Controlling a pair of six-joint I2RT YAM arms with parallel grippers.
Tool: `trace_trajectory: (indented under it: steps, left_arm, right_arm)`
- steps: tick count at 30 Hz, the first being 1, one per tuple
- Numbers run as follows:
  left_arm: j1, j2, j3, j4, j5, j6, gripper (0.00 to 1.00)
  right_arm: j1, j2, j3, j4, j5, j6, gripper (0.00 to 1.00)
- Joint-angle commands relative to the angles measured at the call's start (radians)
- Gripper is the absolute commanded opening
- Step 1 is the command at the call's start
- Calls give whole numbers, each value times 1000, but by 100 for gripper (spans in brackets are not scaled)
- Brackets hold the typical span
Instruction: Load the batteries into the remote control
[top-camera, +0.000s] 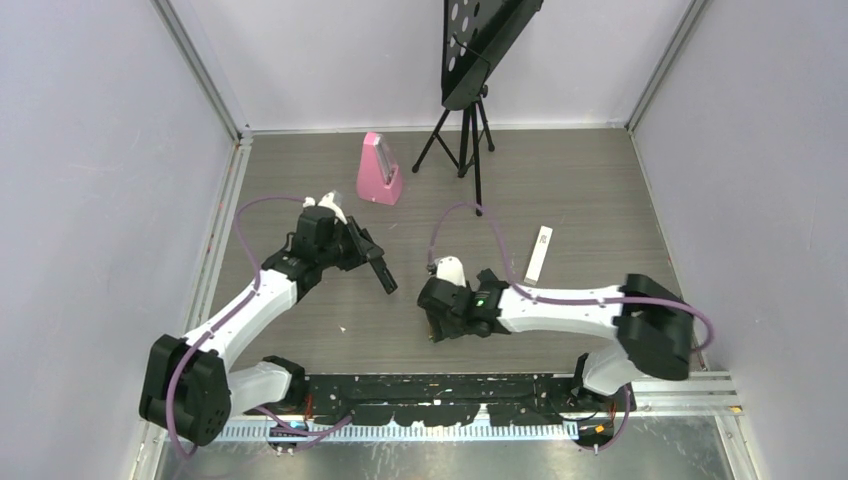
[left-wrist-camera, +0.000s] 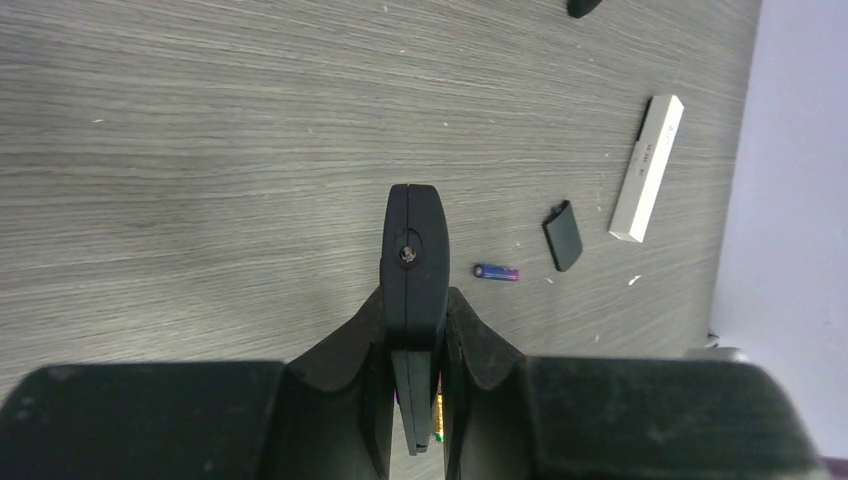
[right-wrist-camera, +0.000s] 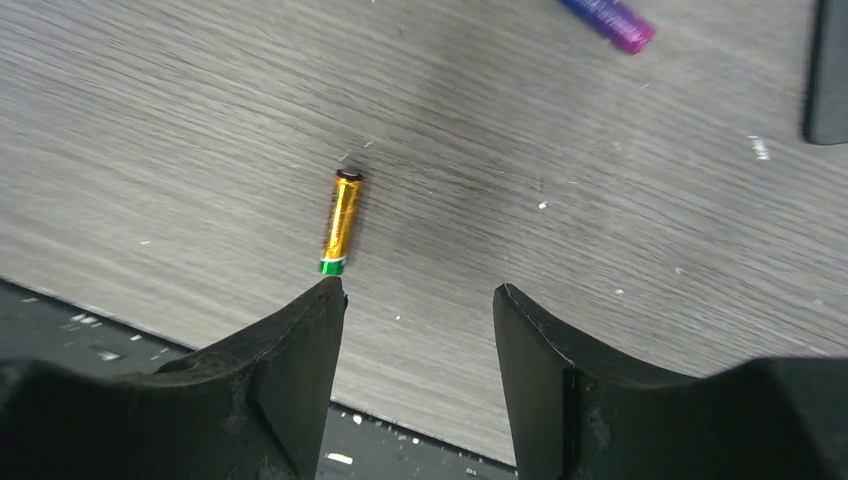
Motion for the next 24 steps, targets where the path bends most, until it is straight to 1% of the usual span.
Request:
trace_trajectory:
  steps: [1, 4, 7, 10, 14, 19, 24]
  left_arm:
    - [2, -57, -7, -33, -86, 59, 0]
    - [3, -76, -11, -52, -107, 71, 0]
    - [2, -91, -12, -66, -120, 82, 0]
    - [2, -99, -12, -73, -125, 88, 0]
    - [3, -105, -13, -75, -128, 93, 0]
    - [3, -92, -23, -65, -128, 95, 0]
    - [3, -78, -56, -63, -120, 94, 0]
  right_arm:
    - [20, 118, 76, 29, -26, 9, 61]
    - [28, 184, 130, 17, -6, 2, 60]
    - [31, 220, 164, -6, 36, 18, 57]
    - [31, 229, 188, -31, 66, 22, 55]
    - [27, 189, 188, -39, 134, 31, 55]
    - [-41, 192, 190, -39, 194, -23, 53]
    - [-128, 220, 188, -8, 215, -150, 51]
